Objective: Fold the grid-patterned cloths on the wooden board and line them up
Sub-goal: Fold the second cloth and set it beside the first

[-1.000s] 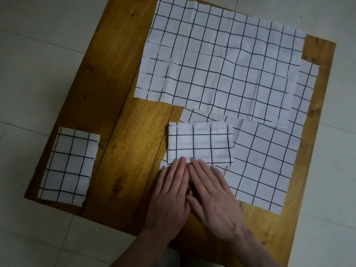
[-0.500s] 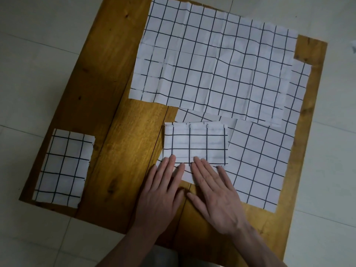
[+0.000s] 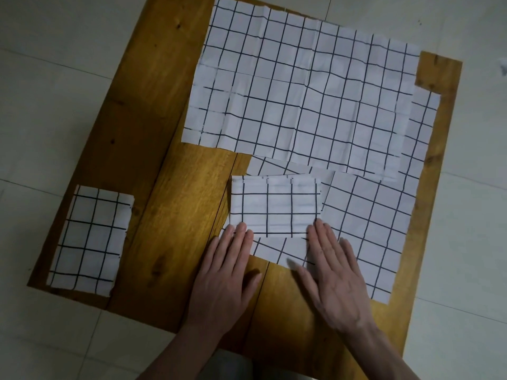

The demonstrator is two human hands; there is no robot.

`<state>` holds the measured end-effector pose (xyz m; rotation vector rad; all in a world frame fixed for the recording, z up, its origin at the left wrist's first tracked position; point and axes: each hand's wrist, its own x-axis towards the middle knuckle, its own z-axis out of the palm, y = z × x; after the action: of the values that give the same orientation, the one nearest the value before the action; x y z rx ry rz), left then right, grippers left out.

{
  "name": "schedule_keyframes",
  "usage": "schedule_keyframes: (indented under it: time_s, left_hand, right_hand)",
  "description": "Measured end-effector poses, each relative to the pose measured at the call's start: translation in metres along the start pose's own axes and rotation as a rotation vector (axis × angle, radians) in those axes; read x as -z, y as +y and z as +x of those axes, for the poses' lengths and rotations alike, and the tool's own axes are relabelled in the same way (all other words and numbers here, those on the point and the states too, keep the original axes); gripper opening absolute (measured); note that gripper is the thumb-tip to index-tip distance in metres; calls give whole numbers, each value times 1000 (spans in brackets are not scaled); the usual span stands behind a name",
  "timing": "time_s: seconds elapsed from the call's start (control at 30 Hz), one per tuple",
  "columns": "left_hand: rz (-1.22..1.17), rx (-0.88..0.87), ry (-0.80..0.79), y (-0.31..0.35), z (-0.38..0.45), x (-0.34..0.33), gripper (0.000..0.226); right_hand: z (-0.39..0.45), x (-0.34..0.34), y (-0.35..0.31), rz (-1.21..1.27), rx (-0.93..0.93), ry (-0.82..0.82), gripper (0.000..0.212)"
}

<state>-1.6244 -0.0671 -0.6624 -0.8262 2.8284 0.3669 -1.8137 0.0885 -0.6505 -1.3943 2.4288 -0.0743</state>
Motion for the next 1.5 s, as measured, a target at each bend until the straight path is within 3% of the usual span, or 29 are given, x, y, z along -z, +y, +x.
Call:
schedule_keyframes:
  time_s: [0.3,0.47,0.67,0.83,1.0,1.13,1.27,1.33,1.5]
  left_hand:
    - [38,-55,22,-6,1,0,69]
    - [10,-59,46,-5,3,3,65]
    - [-33,-48,80,-1,15,9,62]
    - [-60,-22,127,4,30,16,55]
    - [-94,35,176,7,41,21,48]
    - [-66,63,191,9,42,24,46]
    - [-66,115,185,12,38,25,47]
    - [-85,142,179,14,38,28,45]
    - [-330,305,120,25,41,38,40]
  right_hand:
    - [29,18,-9,161,-34,155,55]
    - [80,26,-14,79,91,159,64]
    - [114,41,-25,123,89,211,61]
    - [118,47,-26,132,-12,133,50]
    - [121,62,-23,151,-184,-68,38]
    - [119,71,-24,293,-202,-113,19]
    - [105,73,-17,441,-226,-172,22]
    - [96,73,-14,540,-230,-190,11]
    - [76,77,-15,898,-330,-180,5]
